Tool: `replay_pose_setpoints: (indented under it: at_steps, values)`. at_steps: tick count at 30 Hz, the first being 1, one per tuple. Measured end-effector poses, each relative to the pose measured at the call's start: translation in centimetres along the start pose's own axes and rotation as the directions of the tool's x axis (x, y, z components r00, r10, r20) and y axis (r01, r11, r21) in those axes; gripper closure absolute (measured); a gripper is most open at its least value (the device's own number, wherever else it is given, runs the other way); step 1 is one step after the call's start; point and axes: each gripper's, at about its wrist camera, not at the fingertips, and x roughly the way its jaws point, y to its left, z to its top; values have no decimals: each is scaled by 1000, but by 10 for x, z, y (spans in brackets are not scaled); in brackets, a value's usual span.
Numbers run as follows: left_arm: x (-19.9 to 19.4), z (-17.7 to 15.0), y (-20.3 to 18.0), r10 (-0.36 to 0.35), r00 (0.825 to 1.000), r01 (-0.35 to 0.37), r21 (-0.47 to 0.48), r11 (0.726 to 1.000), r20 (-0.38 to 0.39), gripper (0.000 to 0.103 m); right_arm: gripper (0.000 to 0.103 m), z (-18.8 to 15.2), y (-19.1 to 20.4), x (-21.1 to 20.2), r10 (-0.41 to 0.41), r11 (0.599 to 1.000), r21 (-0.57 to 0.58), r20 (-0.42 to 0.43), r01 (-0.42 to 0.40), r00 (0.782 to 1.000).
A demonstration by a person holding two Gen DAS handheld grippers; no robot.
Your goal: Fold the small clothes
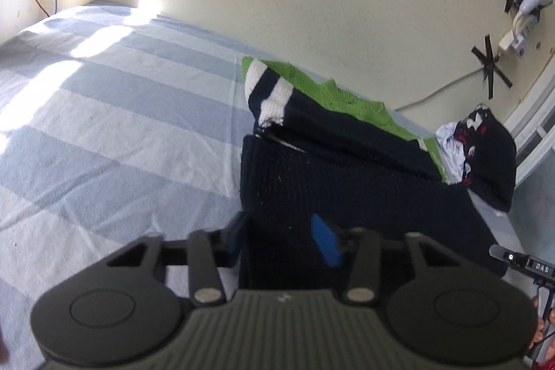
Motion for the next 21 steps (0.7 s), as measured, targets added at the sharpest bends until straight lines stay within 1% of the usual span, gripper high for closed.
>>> replay_pose_setpoints:
  at_steps: [1, 4, 6, 7, 8, 9, 10, 11, 12, 13, 14, 16, 18, 19, 20, 21]
  values:
    - [4, 0, -4, 29, 1000, -29, 34, 999, -7, 96, 93, -4, 3, 3, -7, 1000, -21, -18, 7, 1000]
    - [4, 0, -8, 44, 999, -43, 99, 994, -10, 96, 94, -17, 12, -7, -62, 996, -63, -16, 61, 998]
    - [4, 0, -9, 45, 999, -42, 131, 990, -23, 95, 94, -28, 9, -14, -66, 997, -40, -32, 65, 997]
    - [5, 0, -9, 50, 998, -45, 145, 988, -32, 92, 94, -32, 9, -17, -64, 997, -39, -29, 63, 998]
    - [6, 1, -10, 61, 997, -53, 161, 986, -43, 91, 94, -32, 12, -18, -73, 996, -58, -30, 71, 997]
    - [7, 2, -11, 80, 995, -69, 177, 982, -56, 88, 92, -29, 14, -17, -77, 995, -69, -38, 74, 996]
    - [6, 4, -11, 92, 994, -78, 191, 978, -66, 80, 87, -25, 14, -17, -72, 995, -75, -41, 69, 997]
    - [4, 7, -11, 101, 992, -86, 200, 976, -69, 75, 82, -17, 12, -18, -73, 995, -77, -32, 70, 997]
    - [0, 13, -9, 103, 993, -90, 203, 975, -53, 67, 71, -9, 10, -21, -85, 993, -80, -7, 84, 996]
    - [-5, 20, -9, 105, 994, -97, 203, 974, -30, 61, 67, 1, 8, -24, -96, 992, -85, 23, 98, 995]
    - [-9, 32, -8, 110, 994, -109, 200, 974, 5, 60, 66, 14, 6, -27, -107, 989, -95, 54, 111, 993]
    - [-12, 56, -13, 115, 992, -124, 198, 972, 57, 56, 66, 42, 5, -23, -107, 987, -111, 87, 117, 990]
    - [-2, 86, -26, 100, 991, -118, 212, 970, 92, 54, 66, 73, 6, -8, -65, 986, -143, 102, 79, 993]
    - [8, 99, -34, 87, 992, -107, 222, 969, 96, 51, 62, 87, 7, 3, -45, 985, -164, 104, 61, 994]
    - [22, 113, -43, 75, 993, -94, 230, 969, 89, 49, 59, 100, 8, 16, -31, 982, -181, 103, 49, 994]
    - [38, 125, -52, 66, 995, -81, 234, 969, 72, 48, 54, 116, 10, 35, -14, 980, -195, 88, 31, 996]
